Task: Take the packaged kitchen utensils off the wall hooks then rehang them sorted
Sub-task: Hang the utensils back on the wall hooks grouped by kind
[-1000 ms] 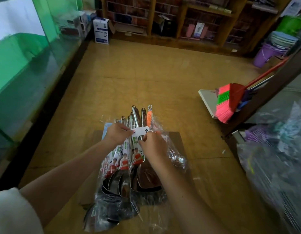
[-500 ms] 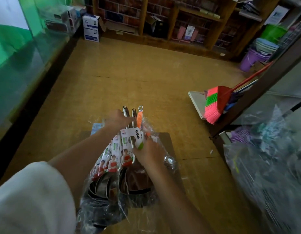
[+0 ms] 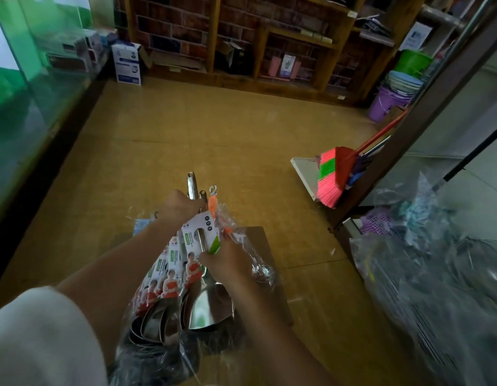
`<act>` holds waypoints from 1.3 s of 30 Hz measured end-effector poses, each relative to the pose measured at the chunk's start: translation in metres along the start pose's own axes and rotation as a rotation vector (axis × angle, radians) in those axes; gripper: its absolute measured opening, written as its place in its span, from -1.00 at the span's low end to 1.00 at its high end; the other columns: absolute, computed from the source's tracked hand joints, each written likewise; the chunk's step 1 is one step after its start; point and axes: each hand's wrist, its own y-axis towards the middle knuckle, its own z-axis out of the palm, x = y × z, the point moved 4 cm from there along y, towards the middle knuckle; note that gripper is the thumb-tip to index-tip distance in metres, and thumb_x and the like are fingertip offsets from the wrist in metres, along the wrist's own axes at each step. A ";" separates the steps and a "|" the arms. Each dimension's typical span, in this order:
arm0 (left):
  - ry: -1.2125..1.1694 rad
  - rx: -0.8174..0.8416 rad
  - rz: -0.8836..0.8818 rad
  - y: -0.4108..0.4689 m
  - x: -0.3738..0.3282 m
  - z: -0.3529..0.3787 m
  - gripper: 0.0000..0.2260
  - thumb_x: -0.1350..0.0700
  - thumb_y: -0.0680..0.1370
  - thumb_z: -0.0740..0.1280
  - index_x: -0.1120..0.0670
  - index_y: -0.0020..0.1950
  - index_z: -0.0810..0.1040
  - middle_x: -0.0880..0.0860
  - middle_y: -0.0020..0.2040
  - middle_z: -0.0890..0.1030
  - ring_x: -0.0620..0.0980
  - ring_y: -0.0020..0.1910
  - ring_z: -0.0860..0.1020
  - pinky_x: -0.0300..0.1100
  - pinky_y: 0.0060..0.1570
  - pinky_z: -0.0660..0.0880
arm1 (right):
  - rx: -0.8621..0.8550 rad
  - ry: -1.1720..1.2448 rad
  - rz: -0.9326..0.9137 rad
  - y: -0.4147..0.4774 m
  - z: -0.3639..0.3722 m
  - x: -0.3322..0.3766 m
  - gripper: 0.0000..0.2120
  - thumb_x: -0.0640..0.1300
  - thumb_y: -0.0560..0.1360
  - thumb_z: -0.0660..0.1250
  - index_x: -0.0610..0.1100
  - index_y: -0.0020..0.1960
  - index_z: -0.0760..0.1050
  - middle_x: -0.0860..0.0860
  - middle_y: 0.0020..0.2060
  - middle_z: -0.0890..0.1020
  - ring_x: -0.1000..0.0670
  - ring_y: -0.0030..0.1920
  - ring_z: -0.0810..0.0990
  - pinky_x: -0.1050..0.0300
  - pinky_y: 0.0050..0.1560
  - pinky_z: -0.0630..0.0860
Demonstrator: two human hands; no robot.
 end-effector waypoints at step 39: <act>-0.321 0.901 1.155 -0.769 -0.456 0.315 -0.71 0.01 0.36 0.59 0.17 -0.22 0.58 0.10 -0.27 0.61 0.01 -0.33 0.56 -0.04 -0.29 0.59 | -1.199 0.269 0.118 -0.609 -0.523 -0.318 -0.75 -0.03 0.54 0.43 -0.11 -0.22 0.45 0.16 -0.45 0.53 0.19 -0.40 0.47 0.28 -0.33 0.37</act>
